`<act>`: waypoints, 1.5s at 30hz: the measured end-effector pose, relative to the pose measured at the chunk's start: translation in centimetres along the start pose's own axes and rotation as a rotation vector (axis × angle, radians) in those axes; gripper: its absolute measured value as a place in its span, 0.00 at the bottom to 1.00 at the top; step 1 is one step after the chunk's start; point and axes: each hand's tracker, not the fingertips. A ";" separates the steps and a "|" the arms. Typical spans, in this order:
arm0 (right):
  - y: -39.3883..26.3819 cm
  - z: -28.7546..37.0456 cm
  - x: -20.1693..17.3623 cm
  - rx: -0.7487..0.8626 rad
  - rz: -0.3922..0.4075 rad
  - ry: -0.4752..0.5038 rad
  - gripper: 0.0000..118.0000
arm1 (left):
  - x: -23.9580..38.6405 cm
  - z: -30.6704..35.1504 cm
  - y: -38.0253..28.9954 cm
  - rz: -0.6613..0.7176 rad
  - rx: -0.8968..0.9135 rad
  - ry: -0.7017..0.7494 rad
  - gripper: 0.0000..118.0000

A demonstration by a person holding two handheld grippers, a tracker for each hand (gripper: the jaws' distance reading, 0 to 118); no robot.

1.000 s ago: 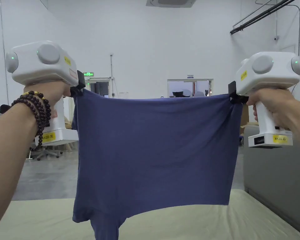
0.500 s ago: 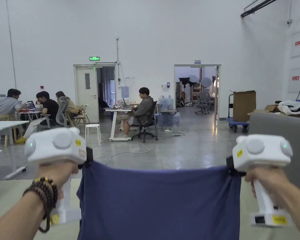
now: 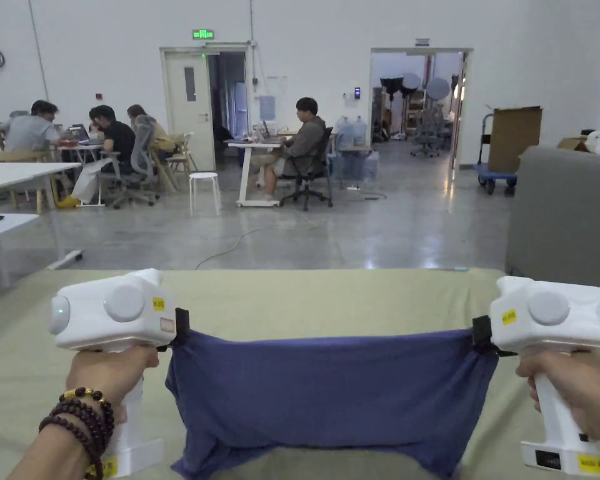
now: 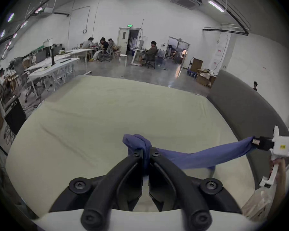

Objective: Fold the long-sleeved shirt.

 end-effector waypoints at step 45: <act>-29.7 11.7 -2.6 -0.348 0.152 -0.070 0.25 | -1.6 10.9 -30.0 -0.083 -0.244 0.141 0.07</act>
